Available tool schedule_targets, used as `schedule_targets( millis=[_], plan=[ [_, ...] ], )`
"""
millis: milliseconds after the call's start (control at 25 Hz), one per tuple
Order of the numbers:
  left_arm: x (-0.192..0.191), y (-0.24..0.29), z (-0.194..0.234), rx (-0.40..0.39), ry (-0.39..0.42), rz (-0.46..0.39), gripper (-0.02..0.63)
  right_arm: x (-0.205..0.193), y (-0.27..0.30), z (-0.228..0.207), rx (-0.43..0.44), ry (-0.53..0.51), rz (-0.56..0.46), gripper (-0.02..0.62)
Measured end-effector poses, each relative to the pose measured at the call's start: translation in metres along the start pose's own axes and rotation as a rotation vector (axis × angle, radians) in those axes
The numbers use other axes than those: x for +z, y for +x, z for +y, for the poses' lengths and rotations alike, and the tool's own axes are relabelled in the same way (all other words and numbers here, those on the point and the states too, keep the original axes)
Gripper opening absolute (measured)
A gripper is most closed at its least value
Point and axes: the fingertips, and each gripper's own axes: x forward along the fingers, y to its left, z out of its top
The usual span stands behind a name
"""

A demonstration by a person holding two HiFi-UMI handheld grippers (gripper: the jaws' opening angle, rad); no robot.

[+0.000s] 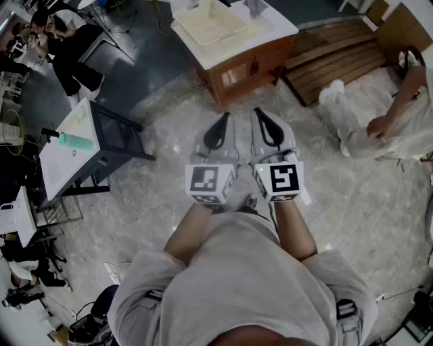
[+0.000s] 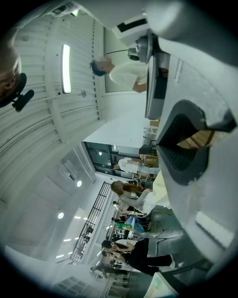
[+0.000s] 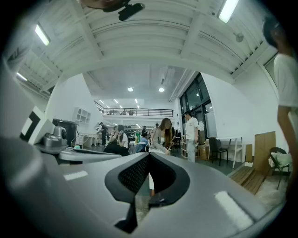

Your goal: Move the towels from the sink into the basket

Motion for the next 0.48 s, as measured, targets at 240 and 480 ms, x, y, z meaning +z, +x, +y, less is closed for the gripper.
schedule_targets(
  millis=[240, 480],
  plan=[
    [-0.002, 0.027, -0.022, 0.007, 0.001, -0.005, 0.02, -0.003, -0.002, -0.036, 0.001, -0.001, 0.009, 0.006],
    [-0.01, 0.059, -0.044, -0.002, 0.0, 0.008, 0.02, -0.008, -0.001, -0.081, -0.033, 0.028, 0.006, 0.006]
  ],
)
